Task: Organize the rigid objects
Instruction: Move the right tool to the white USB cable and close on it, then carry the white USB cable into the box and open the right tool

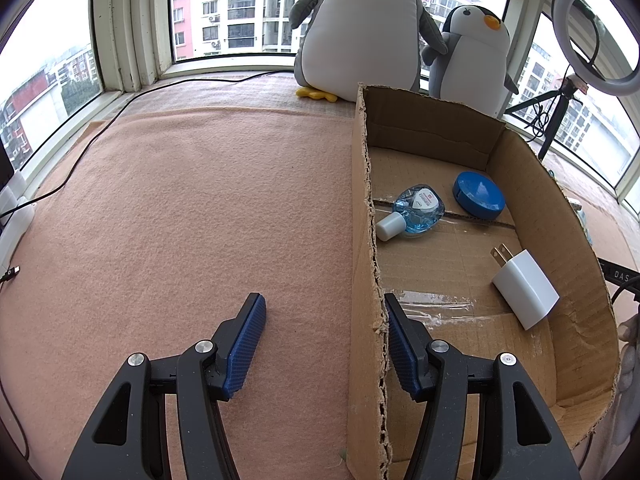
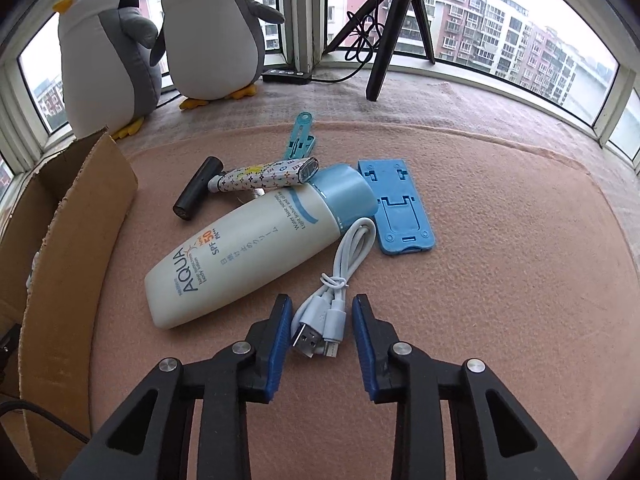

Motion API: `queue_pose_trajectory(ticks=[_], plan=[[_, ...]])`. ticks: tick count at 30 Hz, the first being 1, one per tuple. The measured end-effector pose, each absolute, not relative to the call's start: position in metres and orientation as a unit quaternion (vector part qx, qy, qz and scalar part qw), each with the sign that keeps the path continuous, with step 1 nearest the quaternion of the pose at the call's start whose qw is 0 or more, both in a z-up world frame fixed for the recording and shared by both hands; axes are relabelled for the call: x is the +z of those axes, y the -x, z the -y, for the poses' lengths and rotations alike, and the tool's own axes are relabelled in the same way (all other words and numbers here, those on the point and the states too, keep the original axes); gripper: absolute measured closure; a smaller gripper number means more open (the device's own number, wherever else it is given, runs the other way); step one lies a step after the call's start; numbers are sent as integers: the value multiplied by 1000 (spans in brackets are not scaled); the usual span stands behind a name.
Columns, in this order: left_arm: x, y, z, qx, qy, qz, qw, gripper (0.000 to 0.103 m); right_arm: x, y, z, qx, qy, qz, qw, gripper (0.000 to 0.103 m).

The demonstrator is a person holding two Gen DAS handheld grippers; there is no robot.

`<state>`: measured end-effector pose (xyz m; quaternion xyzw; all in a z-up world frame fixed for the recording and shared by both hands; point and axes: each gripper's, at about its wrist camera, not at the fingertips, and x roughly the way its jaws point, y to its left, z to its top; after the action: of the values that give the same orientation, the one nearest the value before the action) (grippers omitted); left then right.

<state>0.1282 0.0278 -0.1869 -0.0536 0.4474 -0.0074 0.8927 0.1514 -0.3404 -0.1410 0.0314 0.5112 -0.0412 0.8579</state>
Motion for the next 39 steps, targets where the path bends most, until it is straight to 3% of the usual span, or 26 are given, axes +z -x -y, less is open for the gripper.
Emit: queue_pose_trajectory(ticks=[20, 39], plan=[[-187, -127, -28, -8, 53, -447, 893, 40, -134, -111, 360, -29, -101, -494, 863, 80], [-187, -127, -28, -8, 54, -447, 893, 40, -47, -103, 284, 78, -76, -408, 906, 81]])
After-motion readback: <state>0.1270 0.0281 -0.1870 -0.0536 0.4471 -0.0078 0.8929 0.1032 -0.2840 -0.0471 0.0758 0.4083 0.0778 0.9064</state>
